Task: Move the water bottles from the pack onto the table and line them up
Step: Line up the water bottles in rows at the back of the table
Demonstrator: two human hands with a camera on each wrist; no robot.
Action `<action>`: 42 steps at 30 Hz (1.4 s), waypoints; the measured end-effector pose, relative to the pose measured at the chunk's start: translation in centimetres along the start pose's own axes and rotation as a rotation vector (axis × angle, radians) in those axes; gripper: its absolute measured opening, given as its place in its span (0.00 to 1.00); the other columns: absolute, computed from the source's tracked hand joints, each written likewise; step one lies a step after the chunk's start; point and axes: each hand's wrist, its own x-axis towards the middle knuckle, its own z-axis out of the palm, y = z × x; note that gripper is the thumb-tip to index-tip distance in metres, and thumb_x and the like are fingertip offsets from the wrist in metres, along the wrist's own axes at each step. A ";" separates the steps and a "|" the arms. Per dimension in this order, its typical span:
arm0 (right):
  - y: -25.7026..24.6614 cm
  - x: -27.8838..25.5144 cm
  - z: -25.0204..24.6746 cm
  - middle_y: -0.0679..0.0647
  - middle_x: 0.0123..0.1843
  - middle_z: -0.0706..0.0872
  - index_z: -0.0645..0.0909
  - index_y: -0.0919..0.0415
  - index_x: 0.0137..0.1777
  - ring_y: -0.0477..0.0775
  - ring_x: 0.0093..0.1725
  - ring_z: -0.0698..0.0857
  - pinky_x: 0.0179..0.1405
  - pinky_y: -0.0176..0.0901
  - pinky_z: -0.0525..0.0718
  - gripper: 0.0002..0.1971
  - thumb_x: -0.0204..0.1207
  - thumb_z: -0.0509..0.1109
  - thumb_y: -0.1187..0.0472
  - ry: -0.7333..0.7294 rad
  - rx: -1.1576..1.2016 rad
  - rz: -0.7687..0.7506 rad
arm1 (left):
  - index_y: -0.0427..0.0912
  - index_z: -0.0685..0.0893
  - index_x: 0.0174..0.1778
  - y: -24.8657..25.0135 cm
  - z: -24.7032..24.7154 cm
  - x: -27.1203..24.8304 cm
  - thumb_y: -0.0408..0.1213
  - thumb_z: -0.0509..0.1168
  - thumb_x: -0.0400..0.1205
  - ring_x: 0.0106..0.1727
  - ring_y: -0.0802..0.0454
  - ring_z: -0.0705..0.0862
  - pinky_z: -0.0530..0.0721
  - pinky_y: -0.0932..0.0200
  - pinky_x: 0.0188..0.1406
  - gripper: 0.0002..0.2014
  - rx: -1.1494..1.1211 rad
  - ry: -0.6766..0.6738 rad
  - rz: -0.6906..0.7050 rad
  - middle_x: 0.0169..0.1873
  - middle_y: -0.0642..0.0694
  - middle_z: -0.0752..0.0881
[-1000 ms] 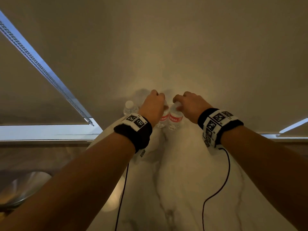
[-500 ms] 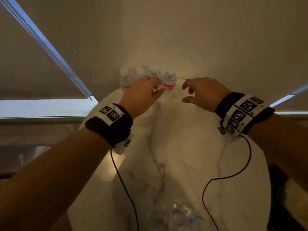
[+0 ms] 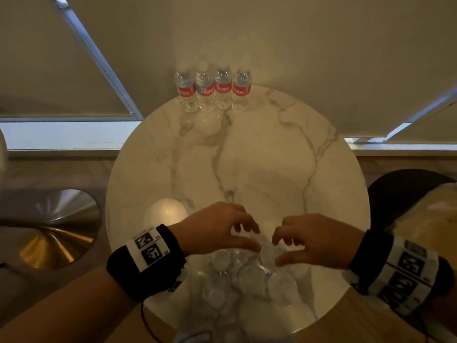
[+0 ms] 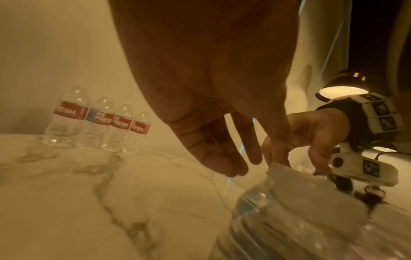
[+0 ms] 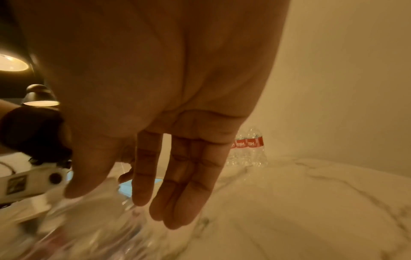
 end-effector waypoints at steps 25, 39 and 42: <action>6.7 21.3 -19.6 0.49 0.40 0.82 0.82 0.53 0.51 0.54 0.40 0.80 0.38 0.44 0.74 0.11 0.71 0.72 0.51 0.420 -0.052 0.095 | 0.46 0.88 0.57 -15.2 -20.3 9.1 0.47 0.74 0.78 0.46 0.51 0.83 0.79 0.56 0.47 0.15 0.166 0.418 -0.320 0.47 0.49 0.85; 6.7 32.4 -23.0 0.56 0.46 0.76 0.79 0.53 0.64 0.61 0.46 0.79 0.42 0.46 0.70 0.19 0.73 0.72 0.52 0.435 -0.207 0.066 | 0.40 0.86 0.60 -21.2 -25.1 11.9 0.44 0.75 0.79 0.45 0.49 0.75 0.70 0.57 0.46 0.17 0.215 0.536 -0.346 0.44 0.47 0.76; 6.6 32.5 -22.8 0.56 0.48 0.77 0.78 0.52 0.66 0.63 0.50 0.81 0.43 0.46 0.70 0.20 0.74 0.71 0.53 0.434 -0.199 0.064 | 0.40 0.86 0.60 -21.4 -24.7 11.7 0.43 0.75 0.78 0.46 0.49 0.75 0.70 0.57 0.47 0.17 0.195 0.562 -0.350 0.46 0.46 0.76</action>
